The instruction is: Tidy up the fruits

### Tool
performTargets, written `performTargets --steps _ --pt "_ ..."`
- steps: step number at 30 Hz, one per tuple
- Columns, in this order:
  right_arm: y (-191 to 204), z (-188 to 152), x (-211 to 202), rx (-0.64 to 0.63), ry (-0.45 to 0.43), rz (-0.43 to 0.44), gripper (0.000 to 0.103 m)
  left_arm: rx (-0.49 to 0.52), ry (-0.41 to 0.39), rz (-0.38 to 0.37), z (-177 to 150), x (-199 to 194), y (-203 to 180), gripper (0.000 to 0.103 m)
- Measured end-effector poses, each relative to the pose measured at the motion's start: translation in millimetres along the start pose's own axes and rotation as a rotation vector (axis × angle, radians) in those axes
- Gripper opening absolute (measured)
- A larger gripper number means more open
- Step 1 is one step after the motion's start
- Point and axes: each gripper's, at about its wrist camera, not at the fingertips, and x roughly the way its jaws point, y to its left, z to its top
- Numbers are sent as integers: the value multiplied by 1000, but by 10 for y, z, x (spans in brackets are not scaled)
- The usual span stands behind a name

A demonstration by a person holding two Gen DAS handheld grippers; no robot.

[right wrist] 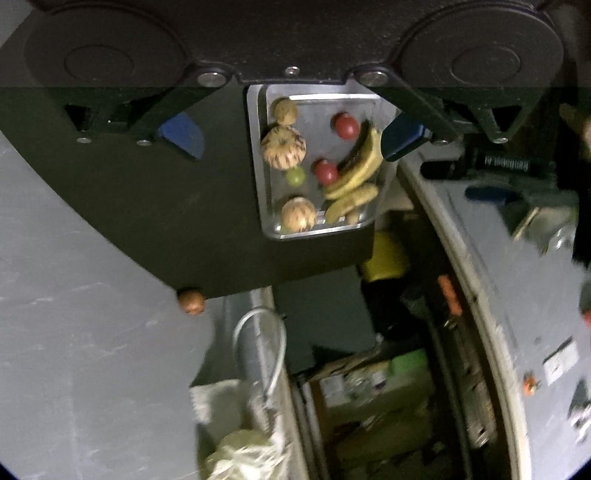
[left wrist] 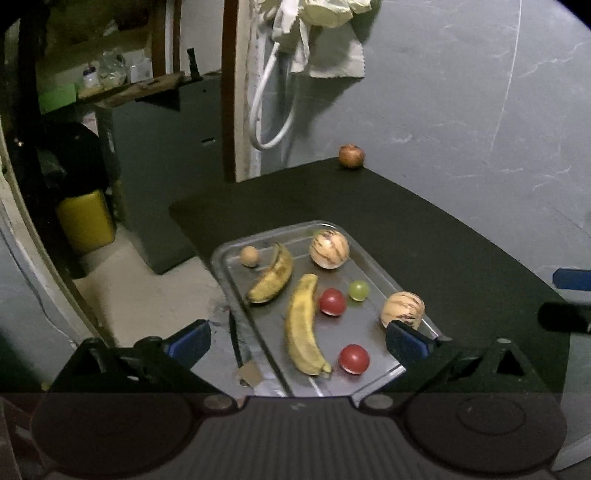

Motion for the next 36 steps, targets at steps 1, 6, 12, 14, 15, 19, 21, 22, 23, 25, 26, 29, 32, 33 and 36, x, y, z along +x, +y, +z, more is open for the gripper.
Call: performTargets --steps 1,6,12,14,15,19,21,22,23,25,26,29,32,33,36 --pt "28 23 -9 22 5 -18 102 -2 -3 -1 10 -44 32 102" --pt "232 58 -57 119 26 -81 102 3 -28 -45 18 -270 161 102" --pt "592 -31 -269 150 3 -150 102 9 -34 -29 -58 -478 270 102" --pt "699 -79 -334 149 -4 -176 102 39 -39 11 -94 -542 248 102" --pt "750 -108 -373 149 -7 -189 102 61 -44 32 -118 -575 226 102" --pt "909 -235 -506 161 -19 -217 102 106 -62 8 -197 -700 167 102" --pt "938 -299 -558 165 -29 -227 102 84 -62 -42 -217 -744 164 102" --pt "953 -335 -591 168 -32 -237 102 70 -60 -67 -225 -763 165 102" --pt "960 -363 -618 173 -32 -242 102 63 -55 -78 -235 -775 162 102" --pt "967 -409 -676 180 -33 -249 102 59 -46 -94 -263 -798 147 102" --pt "972 -425 -703 183 -36 -254 102 61 -45 -101 -280 -813 133 102" --pt "987 -459 -770 188 -43 -263 102 80 -45 -93 -325 -845 90 102" --pt "1004 -472 -804 189 -45 -267 102 81 -40 -95 -352 -858 71 102" --pt "1012 -472 -819 186 -46 -265 102 82 -40 -95 -359 -866 67 102" --pt "1037 -475 -847 181 -51 -264 102 85 -42 -94 -372 -887 50 102"
